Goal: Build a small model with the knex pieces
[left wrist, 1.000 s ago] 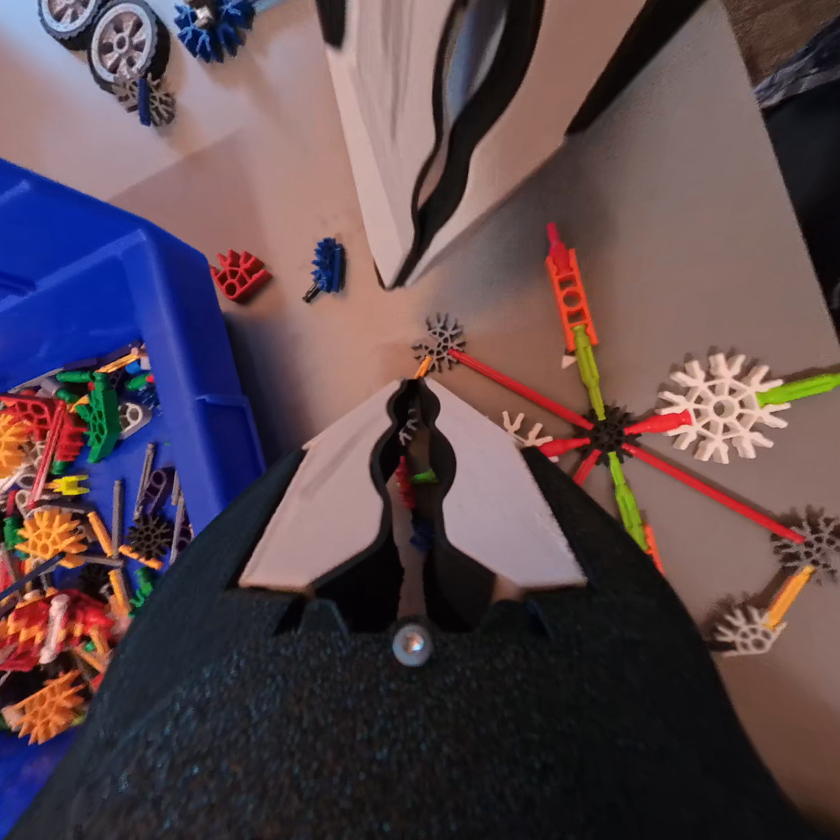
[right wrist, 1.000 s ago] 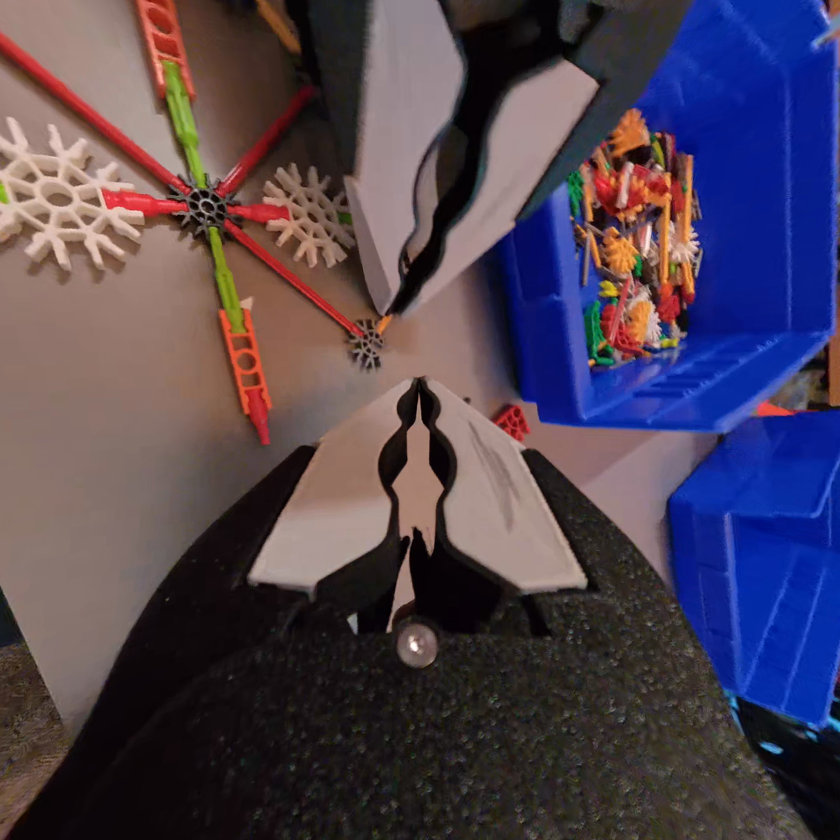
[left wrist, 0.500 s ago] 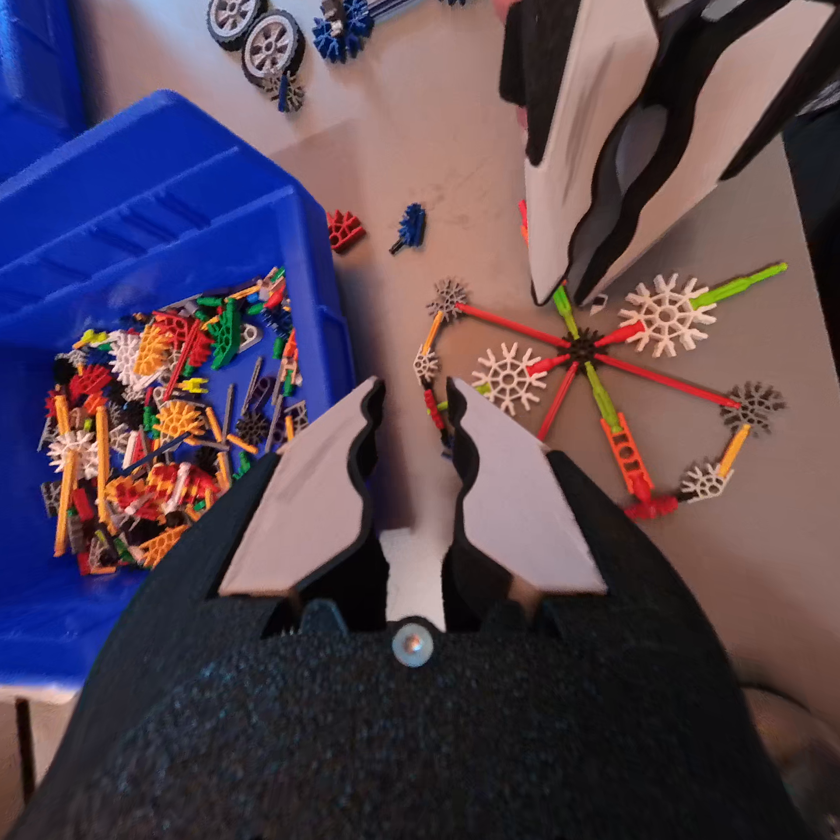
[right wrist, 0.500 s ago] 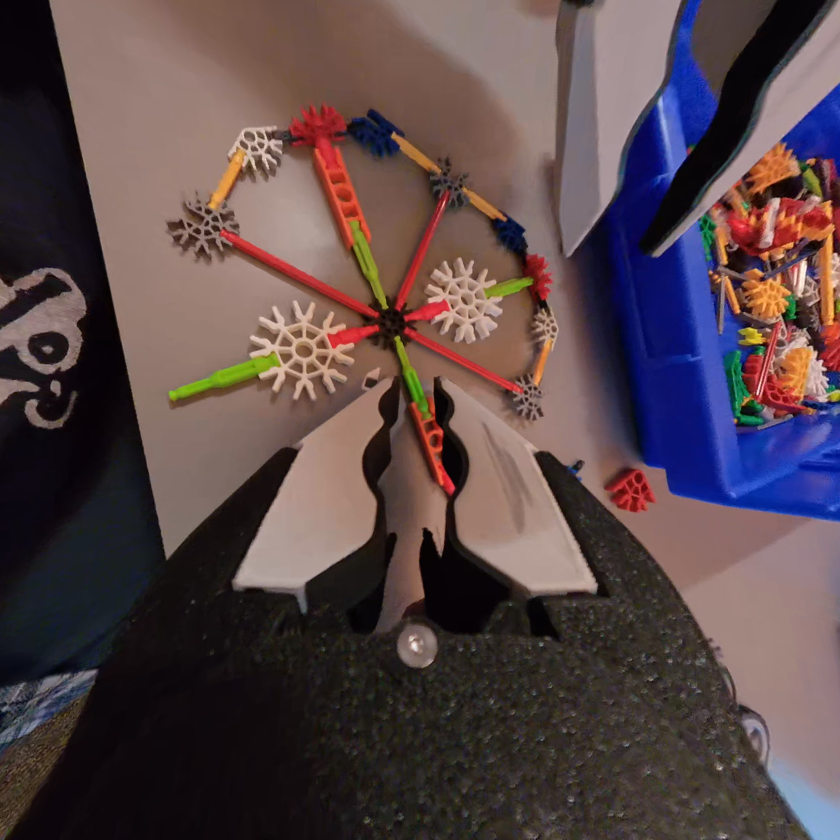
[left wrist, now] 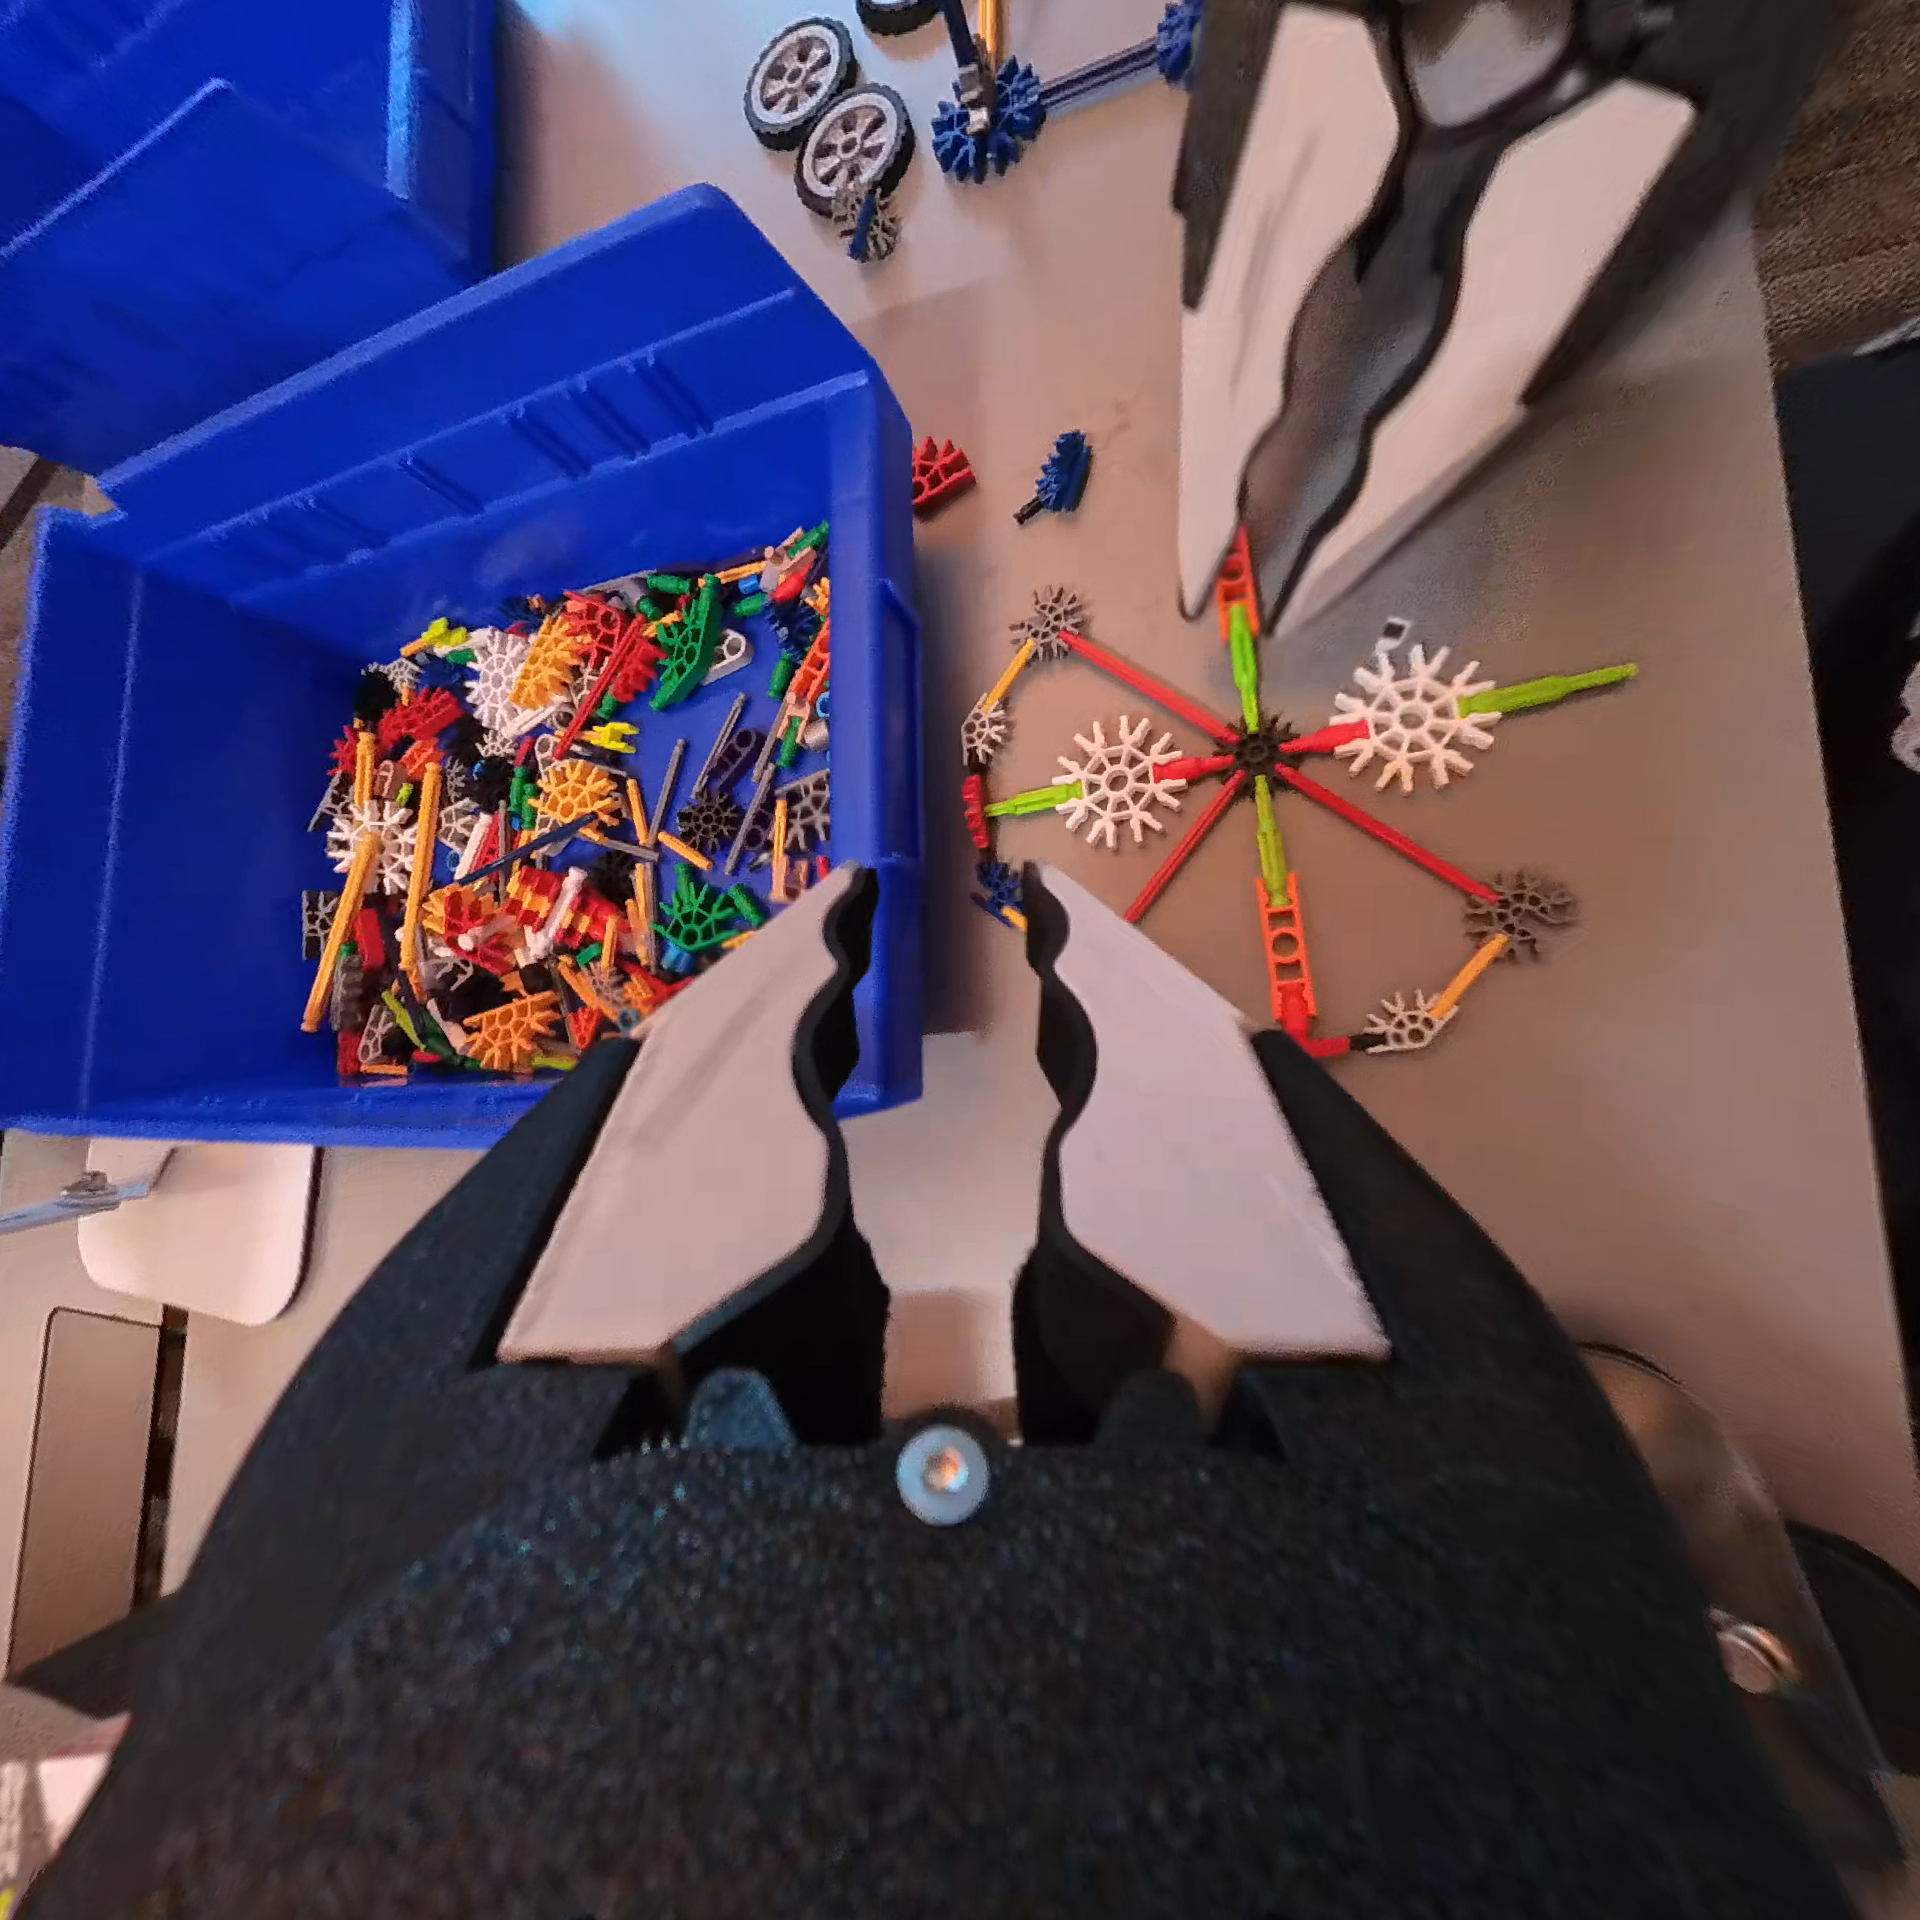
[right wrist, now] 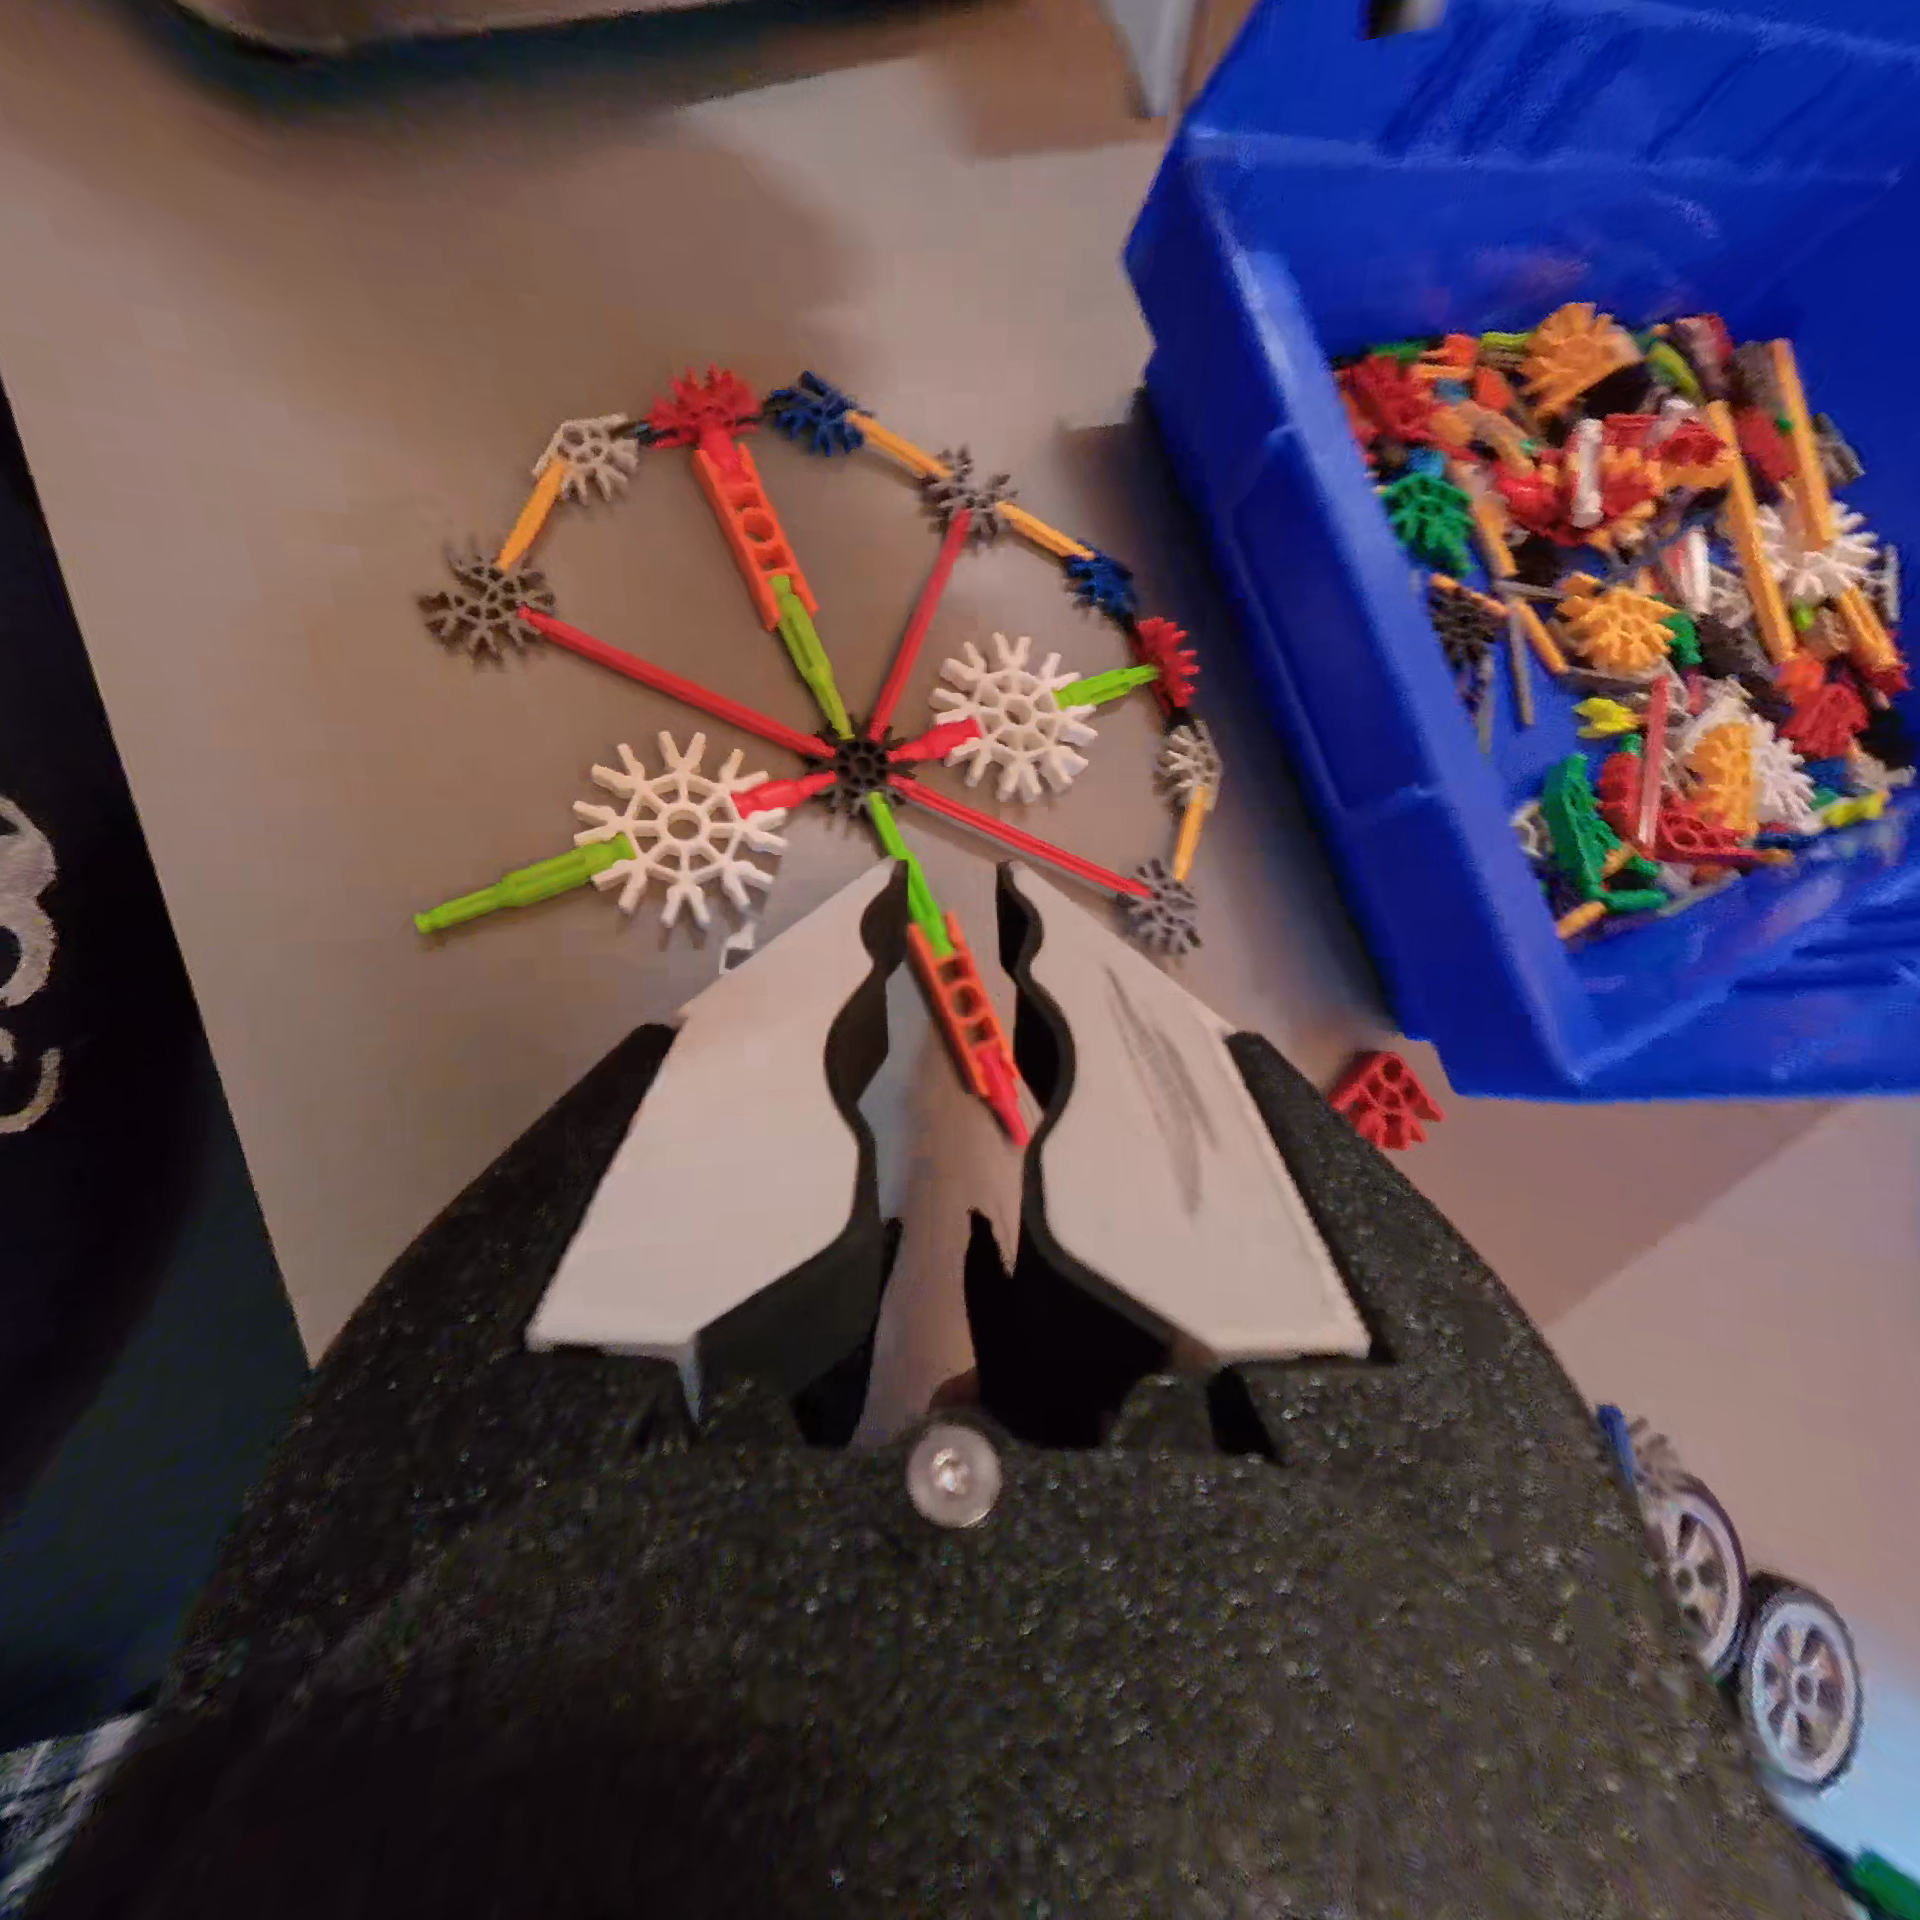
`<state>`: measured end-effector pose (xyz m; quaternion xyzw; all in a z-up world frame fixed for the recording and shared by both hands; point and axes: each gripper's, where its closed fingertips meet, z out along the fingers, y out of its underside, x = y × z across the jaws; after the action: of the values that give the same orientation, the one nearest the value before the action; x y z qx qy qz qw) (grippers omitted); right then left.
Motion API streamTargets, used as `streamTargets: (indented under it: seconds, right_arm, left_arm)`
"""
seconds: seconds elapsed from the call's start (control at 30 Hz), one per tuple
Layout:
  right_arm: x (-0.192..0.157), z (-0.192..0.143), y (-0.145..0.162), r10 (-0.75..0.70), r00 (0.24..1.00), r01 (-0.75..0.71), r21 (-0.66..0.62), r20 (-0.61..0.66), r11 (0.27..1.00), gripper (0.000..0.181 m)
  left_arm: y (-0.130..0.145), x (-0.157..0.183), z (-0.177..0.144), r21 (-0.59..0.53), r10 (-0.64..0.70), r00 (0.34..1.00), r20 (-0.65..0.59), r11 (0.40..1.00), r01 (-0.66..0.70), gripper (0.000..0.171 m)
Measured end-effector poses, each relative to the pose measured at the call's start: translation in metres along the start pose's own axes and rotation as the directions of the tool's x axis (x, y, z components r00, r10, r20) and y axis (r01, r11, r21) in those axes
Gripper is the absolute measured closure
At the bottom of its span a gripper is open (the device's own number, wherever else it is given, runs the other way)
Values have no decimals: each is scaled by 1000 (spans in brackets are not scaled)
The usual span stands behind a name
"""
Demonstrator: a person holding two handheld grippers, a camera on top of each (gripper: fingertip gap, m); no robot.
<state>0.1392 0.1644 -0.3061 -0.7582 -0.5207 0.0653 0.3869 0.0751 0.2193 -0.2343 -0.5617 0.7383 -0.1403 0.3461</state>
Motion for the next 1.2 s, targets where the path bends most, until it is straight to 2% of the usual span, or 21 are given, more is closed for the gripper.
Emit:
streamTargets:
  seconds: [0.13,0.2,0.33,0.43,0.57,0.7,0.87,1.07,1.2]
  right_arm:
    - [12,-13,10,63,998,-63,-18,-10,998,161]
    - [8,-11,15,90,996,-89,-32,23,996,155]
    - [-2,0,23,86,995,-82,-86,42,993,156]
    - [-8,4,17,92,993,-87,-72,71,994,159]
    - [1,-2,15,136,989,-133,-43,58,990,156]
    - [-6,0,24,141,984,-132,-85,106,988,155]
    - [0,-5,17,169,980,-166,-39,104,985,155]
    - [-6,0,26,158,978,-148,-80,136,986,164]
    - [-9,5,19,148,978,-140,-63,146,988,169]
  left_arm:
    - [5,8,-4,8,-20,1000,-5,1000,20,143]
    - [10,11,-3,-2,-25,1000,-1,1000,25,142]
    - [14,15,-4,6,-49,999,0,999,49,141]
    - [17,18,-6,3,-54,999,3,999,54,140]
    - [21,17,-14,8,-72,997,20,997,72,139]
    - [27,12,-23,15,-96,995,41,995,96,139]
    - [35,6,-32,22,-123,990,72,992,122,137]
    - [45,-1,-47,35,-159,981,111,987,156,137]
    - [52,-4,-54,41,-180,975,130,984,176,137]
